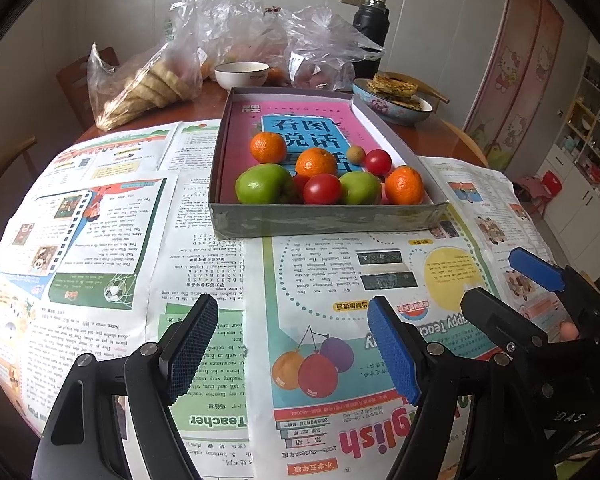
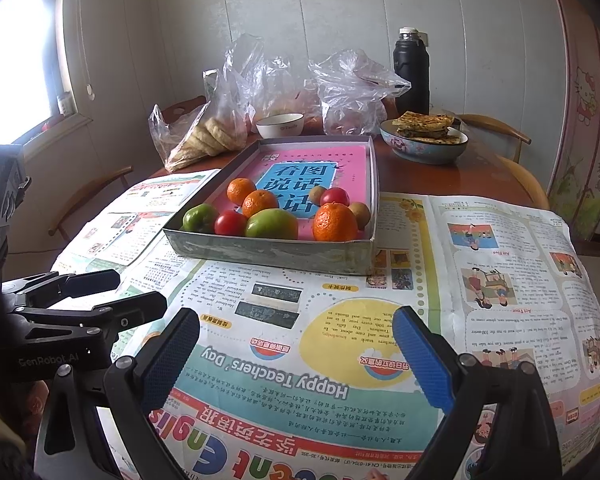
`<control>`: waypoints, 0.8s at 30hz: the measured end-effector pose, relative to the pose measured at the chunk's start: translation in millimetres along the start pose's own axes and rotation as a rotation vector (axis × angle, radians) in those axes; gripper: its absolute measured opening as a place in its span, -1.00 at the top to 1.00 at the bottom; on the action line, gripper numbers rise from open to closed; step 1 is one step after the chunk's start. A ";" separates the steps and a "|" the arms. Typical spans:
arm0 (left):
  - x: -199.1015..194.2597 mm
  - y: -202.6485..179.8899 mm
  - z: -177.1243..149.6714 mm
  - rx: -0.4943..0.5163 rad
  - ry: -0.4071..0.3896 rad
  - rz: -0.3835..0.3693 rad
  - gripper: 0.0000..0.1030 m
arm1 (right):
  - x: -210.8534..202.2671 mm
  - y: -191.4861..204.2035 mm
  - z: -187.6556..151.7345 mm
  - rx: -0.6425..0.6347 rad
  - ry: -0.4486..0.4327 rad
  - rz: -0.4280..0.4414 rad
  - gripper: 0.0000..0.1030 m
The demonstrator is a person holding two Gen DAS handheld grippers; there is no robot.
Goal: Organize fruits
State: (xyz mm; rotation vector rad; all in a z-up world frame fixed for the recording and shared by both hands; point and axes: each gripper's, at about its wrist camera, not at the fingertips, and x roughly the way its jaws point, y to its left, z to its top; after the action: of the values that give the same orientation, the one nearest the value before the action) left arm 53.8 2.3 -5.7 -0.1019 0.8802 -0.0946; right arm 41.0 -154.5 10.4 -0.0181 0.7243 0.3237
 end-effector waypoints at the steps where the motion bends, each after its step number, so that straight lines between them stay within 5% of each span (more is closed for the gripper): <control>1: 0.0 0.0 0.0 0.000 0.001 0.002 -0.52 | 0.2 0.1 0.1 -0.001 0.001 0.002 -0.89; 24: -1.3 3.8 1.8 -0.010 -0.010 0.012 -0.52 | -3.6 -0.3 2.2 -0.006 -0.011 -0.003 -0.90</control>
State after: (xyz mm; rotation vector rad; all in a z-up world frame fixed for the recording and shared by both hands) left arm 54.5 6.3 -4.0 -0.1060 0.8708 -0.0781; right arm 40.0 -155.5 14.4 -0.0230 0.7127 0.3232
